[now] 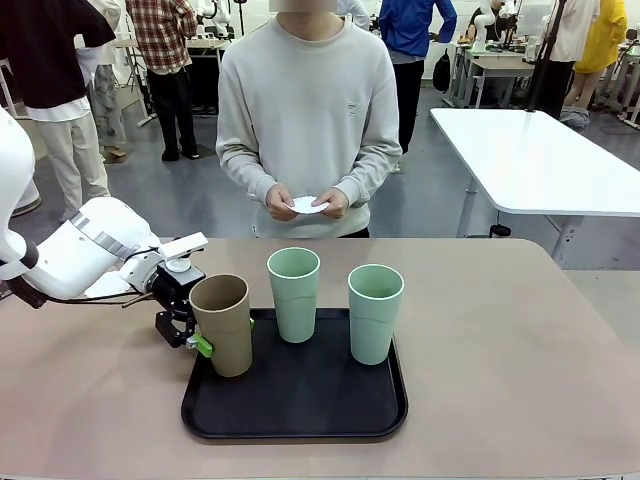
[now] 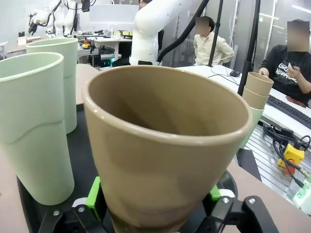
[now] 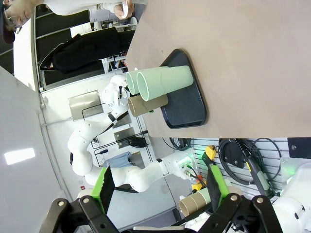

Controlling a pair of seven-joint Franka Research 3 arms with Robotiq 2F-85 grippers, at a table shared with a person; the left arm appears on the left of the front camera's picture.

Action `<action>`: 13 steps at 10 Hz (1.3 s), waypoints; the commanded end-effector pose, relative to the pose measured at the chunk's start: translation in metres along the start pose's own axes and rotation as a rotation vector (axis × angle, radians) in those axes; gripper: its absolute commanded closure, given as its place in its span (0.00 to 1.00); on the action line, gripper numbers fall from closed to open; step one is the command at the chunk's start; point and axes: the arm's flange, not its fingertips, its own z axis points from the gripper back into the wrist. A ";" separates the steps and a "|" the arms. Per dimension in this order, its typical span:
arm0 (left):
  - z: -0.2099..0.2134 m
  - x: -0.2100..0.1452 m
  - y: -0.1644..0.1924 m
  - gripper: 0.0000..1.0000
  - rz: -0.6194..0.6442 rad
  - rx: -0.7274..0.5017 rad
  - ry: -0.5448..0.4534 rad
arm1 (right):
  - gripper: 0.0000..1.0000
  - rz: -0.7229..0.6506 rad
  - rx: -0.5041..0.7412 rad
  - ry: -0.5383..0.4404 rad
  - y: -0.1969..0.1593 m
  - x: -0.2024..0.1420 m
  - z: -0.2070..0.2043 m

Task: Place coasters on the table and set cups on them.
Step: Pick up one Reusable plastic cup and place it on a coaster set by the human.

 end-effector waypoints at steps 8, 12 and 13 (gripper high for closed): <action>0.036 0.097 -0.104 0.83 -0.060 0.356 -0.021 | 0.00 0.007 0.011 0.002 -0.001 -0.001 0.000; 0.067 0.152 -0.185 0.83 -0.011 0.543 -0.060 | 0.00 0.007 0.011 0.002 -0.001 -0.001 0.000; 0.072 0.160 -0.193 0.83 0.028 0.581 -0.086 | 0.00 0.007 0.011 0.002 -0.001 -0.001 0.000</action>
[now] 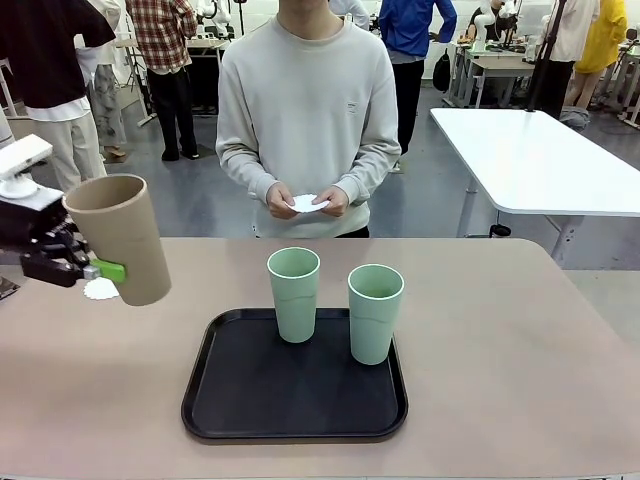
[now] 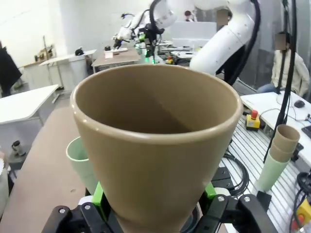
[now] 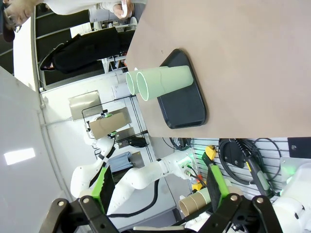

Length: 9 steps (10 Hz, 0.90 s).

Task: Place coasters on the table and set cups on them.
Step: Pick up one Reusable plastic cup and place it on a coaster set by the human.

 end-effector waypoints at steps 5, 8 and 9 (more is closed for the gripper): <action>0.005 0.006 -0.003 0.15 0.045 0.013 -0.001 | 0.00 0.007 0.011 0.002 0.000 -0.001 0.000; 0.099 -0.027 0.053 0.15 0.089 0.161 -0.043 | 0.00 0.007 0.011 0.002 0.000 -0.001 0.000; 0.127 -0.034 0.062 0.15 0.128 0.210 -0.047 | 0.00 0.007 0.011 0.002 0.000 -0.001 0.000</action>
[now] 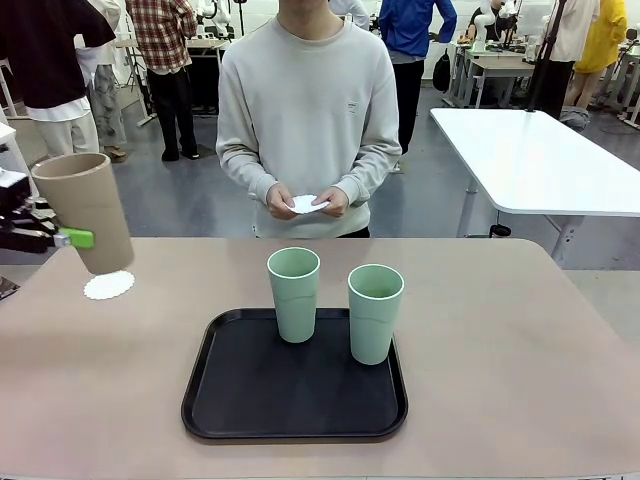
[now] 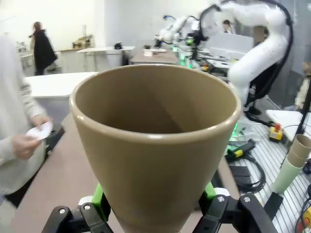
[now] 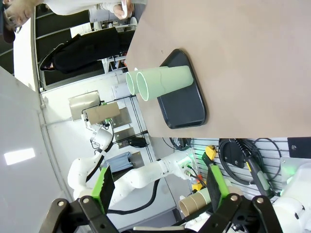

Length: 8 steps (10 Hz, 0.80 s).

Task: Place coasters on the table and set cups on them.
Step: Pick up one Reusable plastic cup and place it on a coaster set by the human.

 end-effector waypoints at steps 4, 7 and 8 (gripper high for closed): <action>0.111 -0.027 0.047 0.15 0.101 0.181 -0.132 | 0.00 0.008 0.011 0.002 0.000 -0.001 0.000; 0.090 -0.017 0.028 0.15 0.023 0.222 -0.040 | 0.00 0.008 0.011 0.002 0.000 -0.001 0.000; 0.123 -0.038 0.044 0.15 0.086 0.209 -0.105 | 0.00 0.008 0.011 0.002 0.000 -0.001 0.000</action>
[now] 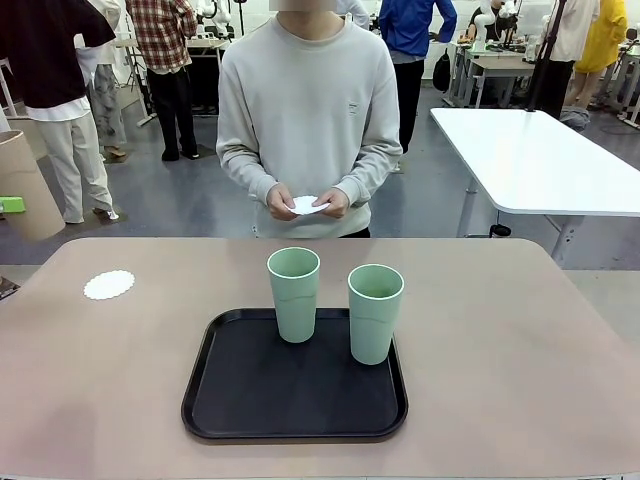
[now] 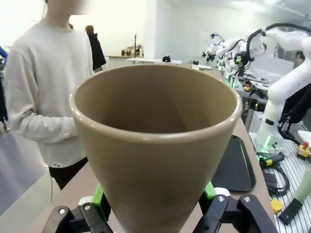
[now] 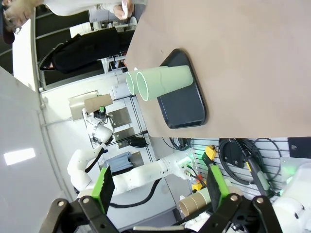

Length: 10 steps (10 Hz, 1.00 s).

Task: Place coasters on the table and set cups on them.
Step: Pick up one Reusable plastic cup and place it on a coaster set by the human.

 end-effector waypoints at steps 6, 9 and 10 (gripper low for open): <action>0.010 -0.017 0.033 0.15 0.035 -0.057 0.021 | 0.00 0.008 0.011 0.003 0.000 -0.001 0.000; -0.011 -0.036 0.081 0.15 0.042 -0.074 0.138 | 0.00 0.008 0.011 0.003 0.000 -0.001 0.000; -0.019 -0.038 0.092 0.15 0.056 -0.085 0.160 | 0.00 0.008 0.011 0.003 0.000 -0.001 0.000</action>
